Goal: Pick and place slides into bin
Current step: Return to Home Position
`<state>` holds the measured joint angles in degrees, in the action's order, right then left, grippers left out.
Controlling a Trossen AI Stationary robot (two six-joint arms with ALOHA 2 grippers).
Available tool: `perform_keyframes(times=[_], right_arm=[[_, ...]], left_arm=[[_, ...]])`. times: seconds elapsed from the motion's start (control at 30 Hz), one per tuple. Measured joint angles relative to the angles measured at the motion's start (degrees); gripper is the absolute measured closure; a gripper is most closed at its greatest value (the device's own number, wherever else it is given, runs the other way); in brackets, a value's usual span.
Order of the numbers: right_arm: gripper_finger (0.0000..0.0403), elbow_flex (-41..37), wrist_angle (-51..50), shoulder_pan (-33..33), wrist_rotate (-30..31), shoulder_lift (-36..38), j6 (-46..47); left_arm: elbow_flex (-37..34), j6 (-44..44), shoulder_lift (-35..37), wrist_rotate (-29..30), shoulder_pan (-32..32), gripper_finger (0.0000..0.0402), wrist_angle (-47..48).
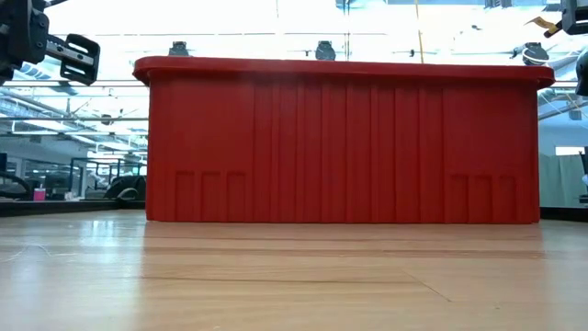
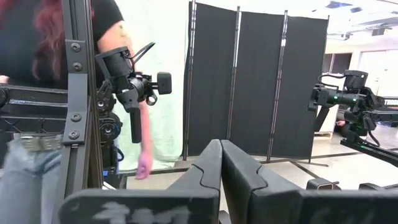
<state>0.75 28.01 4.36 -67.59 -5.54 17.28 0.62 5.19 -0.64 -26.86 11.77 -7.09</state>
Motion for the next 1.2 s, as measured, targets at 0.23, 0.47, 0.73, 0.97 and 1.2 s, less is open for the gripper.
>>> perform_keyframes(times=[0.23,0.47,0.73,0.97,1.2], right_arm=[[0.0403,0.0,0.0,0.0,0.0,0.0,0.0],[0.0403,0.0,0.0,0.0,0.0,0.0,0.0],[0.0403,0.0,0.0,0.0,0.0,0.0,0.0],[0.0403,0.0,0.0,0.0,0.0,0.0,0.0],[0.0403,0.0,0.0,0.0,0.0,0.0,0.0]], left_arm=[[0.0,0.0,0.0,0.0,0.0,0.038,0.0],[0.0,0.0,0.0,0.0,0.0,0.0376,0.0],[0.0,0.0,0.0,0.0,0.0,0.0398,0.0],[0.0,0.0,0.0,0.0,0.0,0.0388,0.0],[0.0,0.0,0.0,0.0,0.0,0.0374,0.0]])
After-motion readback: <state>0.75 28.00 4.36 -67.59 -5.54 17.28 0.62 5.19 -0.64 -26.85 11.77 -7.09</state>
